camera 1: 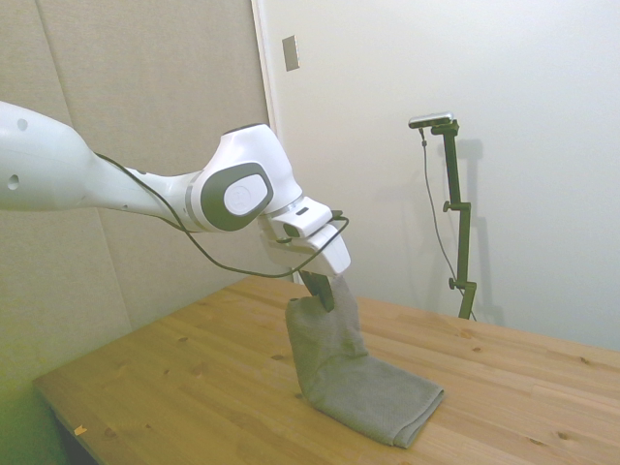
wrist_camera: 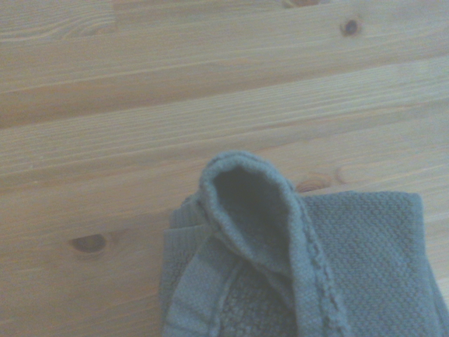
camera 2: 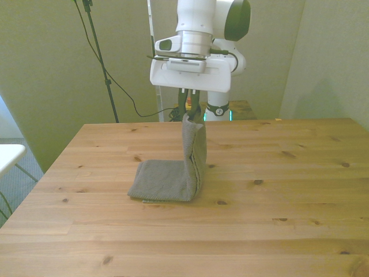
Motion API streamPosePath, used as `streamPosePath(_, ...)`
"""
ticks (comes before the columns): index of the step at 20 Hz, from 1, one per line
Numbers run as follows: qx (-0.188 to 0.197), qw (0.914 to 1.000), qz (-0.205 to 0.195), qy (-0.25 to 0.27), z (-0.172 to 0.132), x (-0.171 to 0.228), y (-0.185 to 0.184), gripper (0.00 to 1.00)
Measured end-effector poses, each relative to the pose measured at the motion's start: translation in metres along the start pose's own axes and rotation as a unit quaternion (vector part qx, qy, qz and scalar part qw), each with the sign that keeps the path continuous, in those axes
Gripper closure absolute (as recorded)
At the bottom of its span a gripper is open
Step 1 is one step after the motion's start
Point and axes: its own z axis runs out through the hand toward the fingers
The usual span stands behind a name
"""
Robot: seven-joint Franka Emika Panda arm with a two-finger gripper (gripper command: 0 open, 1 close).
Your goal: Fold the towel
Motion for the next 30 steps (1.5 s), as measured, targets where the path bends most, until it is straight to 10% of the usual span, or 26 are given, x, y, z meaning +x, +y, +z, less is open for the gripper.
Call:
streamPosePath(10,0.064,0.9968,0.013,-0.046,0.055,0.065,0.074,1.0)
streamPosePath(11,0.065,0.9966,0.017,-0.048,0.066,0.072,0.081,0.0)
streamPosePath(30,0.039,0.9979,0.041,-0.032,0.093,0.096,0.089,0.0)
